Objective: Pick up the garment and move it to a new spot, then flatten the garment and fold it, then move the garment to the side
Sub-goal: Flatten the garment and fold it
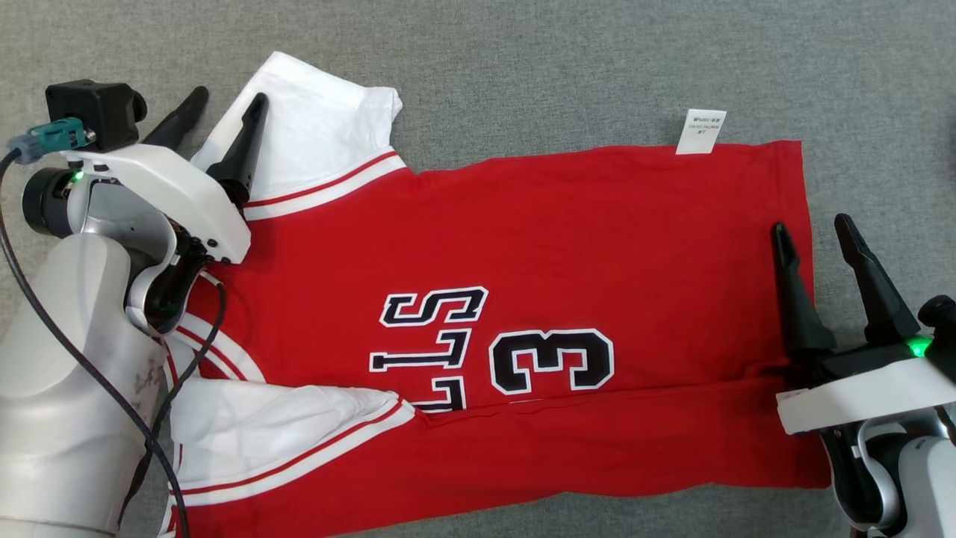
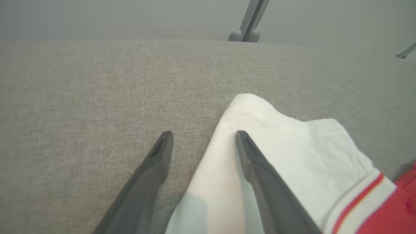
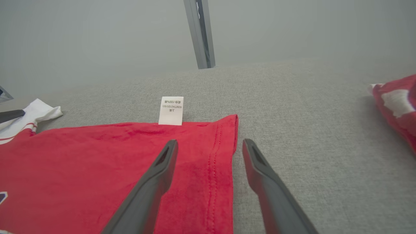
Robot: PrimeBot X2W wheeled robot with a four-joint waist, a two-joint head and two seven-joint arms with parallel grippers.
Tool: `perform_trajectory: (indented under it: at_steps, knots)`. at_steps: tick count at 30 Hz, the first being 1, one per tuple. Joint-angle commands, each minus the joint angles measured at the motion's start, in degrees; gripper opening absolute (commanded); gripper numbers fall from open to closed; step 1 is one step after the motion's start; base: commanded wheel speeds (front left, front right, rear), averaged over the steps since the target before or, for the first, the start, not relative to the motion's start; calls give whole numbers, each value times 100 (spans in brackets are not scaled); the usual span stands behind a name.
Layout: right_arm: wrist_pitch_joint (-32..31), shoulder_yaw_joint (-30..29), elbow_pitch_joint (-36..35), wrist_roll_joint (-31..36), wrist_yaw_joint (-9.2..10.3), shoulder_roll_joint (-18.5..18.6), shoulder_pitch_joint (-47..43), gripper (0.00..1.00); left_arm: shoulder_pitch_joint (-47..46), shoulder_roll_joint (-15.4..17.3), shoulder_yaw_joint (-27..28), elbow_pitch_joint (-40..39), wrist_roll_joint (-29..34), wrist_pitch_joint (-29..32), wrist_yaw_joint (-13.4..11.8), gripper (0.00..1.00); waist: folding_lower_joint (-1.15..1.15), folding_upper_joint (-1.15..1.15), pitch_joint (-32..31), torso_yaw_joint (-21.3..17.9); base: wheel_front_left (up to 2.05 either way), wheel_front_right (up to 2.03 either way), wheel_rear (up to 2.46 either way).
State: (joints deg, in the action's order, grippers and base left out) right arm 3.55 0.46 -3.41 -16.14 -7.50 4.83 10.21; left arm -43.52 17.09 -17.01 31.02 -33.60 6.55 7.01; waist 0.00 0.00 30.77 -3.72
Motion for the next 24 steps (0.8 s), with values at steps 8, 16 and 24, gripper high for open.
perform_trajectory:
  at_steps: [8, 16, 24]
  knots:
    - [-9, -101, 122, -102, 1, 179, 295, 100, -310, 66, -372, 347, -171, -92, 47, 0, 0, 0, -3, 57, 0, 0, 0]
    - [-198, -235, 595, -212, 1, 610, 874, 100, -447, 23, -720, 242, -210, -579, 49, 0, 0, 0, -65, 260, 0, 0, 0]
    - [-609, 141, 1353, -457, 1, 1007, 1217, 100, -393, -40, -1004, 132, -301, -923, 49, 0, 0, 0, -142, 479, 0, 0, 0]
